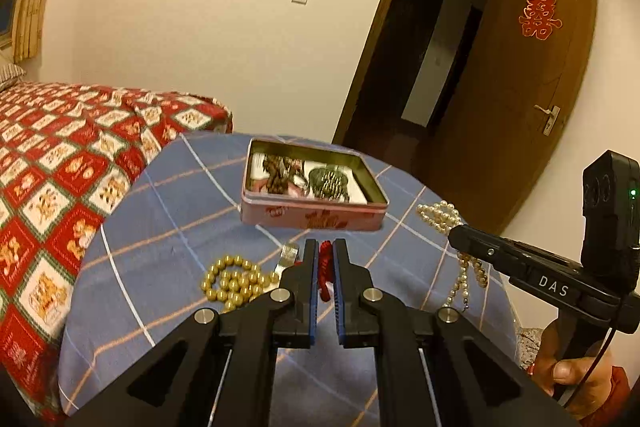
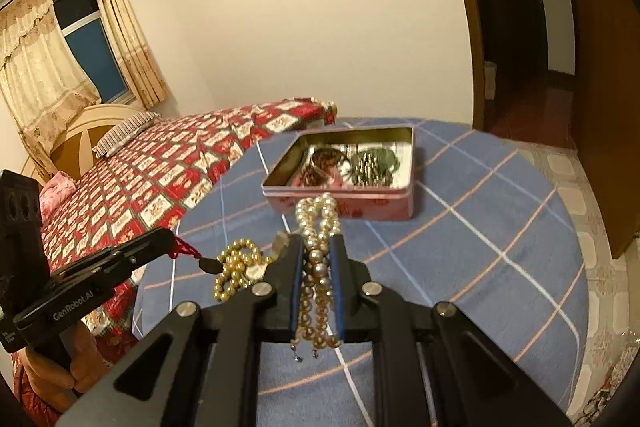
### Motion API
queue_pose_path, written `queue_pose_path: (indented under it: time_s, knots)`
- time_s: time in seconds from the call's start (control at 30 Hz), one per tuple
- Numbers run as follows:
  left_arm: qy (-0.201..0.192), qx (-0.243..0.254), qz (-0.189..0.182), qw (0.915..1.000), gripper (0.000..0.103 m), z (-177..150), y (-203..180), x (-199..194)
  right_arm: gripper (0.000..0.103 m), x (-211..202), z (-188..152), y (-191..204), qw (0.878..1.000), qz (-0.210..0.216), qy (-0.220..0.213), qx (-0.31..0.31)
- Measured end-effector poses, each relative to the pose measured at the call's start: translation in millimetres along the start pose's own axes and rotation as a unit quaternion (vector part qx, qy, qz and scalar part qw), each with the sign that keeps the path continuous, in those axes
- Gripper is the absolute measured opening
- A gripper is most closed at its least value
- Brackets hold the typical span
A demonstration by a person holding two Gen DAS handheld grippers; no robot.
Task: Organize jewelry
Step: 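Carry the pearl strand and red tassel over the pink tin with both grippers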
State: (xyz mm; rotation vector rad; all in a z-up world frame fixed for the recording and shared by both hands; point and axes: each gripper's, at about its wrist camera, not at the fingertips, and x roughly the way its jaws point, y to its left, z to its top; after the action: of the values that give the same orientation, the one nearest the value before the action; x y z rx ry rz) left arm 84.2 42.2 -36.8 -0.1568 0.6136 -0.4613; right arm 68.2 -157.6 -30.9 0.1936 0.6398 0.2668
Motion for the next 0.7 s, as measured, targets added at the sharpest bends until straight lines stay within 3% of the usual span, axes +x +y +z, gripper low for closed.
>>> queue_pose_path:
  time_s: [0.37, 0.7]
  knots:
    - [-0.044, 0.014, -0.009, 0.9989, 0.006, 45.6, -1.9, 7.2, 0.016, 0.7, 54.2, 1.4, 0.998, -0.005, -0.054, -0.009]
    - [-0.064, 0.019, -0.024, 0.9975, 0.006, 95.5, -9.2, 55.8, 0.016, 40.0, 96.8, -8.0, 0.997, -0.018, -0.075, -0.014]
